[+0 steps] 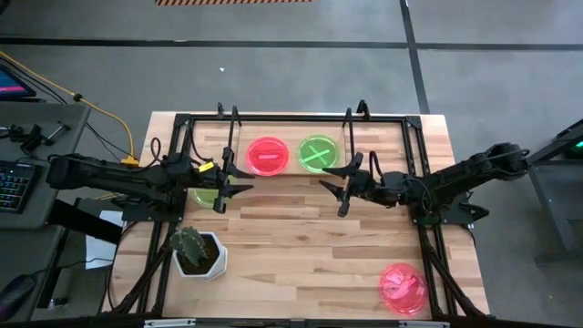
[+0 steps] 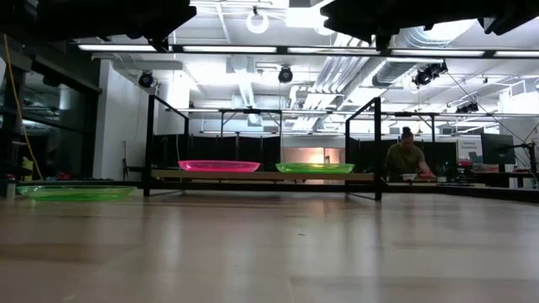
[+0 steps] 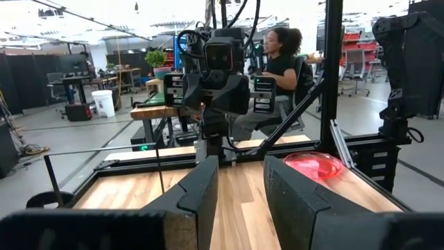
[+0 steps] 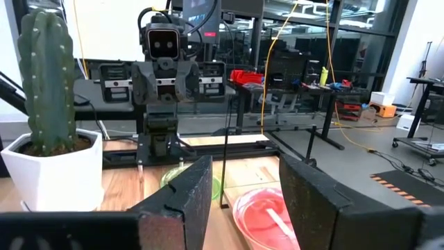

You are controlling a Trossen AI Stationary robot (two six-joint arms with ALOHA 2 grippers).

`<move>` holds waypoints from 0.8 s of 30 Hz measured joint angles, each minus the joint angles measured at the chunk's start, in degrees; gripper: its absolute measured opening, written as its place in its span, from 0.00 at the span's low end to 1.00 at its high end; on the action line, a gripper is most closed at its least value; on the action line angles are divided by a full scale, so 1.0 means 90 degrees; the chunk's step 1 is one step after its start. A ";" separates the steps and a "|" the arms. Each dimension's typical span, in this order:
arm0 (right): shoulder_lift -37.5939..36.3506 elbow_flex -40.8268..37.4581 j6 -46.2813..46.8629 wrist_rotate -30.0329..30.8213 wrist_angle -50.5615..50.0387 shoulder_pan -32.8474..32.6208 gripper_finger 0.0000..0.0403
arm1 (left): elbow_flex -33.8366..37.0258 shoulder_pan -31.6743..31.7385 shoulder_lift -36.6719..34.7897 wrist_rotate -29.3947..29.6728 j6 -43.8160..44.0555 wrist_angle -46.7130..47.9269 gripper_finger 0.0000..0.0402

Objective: Place and stack plates onto a shelf
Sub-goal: Stack the green plate on top of the other green plate on the shelf

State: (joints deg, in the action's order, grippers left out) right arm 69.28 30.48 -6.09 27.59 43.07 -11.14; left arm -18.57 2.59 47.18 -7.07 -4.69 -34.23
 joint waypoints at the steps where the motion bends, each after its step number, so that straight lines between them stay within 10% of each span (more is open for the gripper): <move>1: 0.0000 0.0000 0.0000 0.0000 -0.0005 0.0000 0.39 | 0.0000 0.0000 0.0000 0.0000 0.0001 0.0002 0.26; 24: 0.0002 0.0010 0.0007 0.0007 -0.0141 0.0000 0.39 | 0.0000 -0.0005 -0.0002 0.0000 -0.0002 0.0010 0.26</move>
State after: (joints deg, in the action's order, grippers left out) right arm 69.30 30.57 -6.02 27.66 41.80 -11.14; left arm -18.57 2.55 47.16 -7.07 -4.71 -34.14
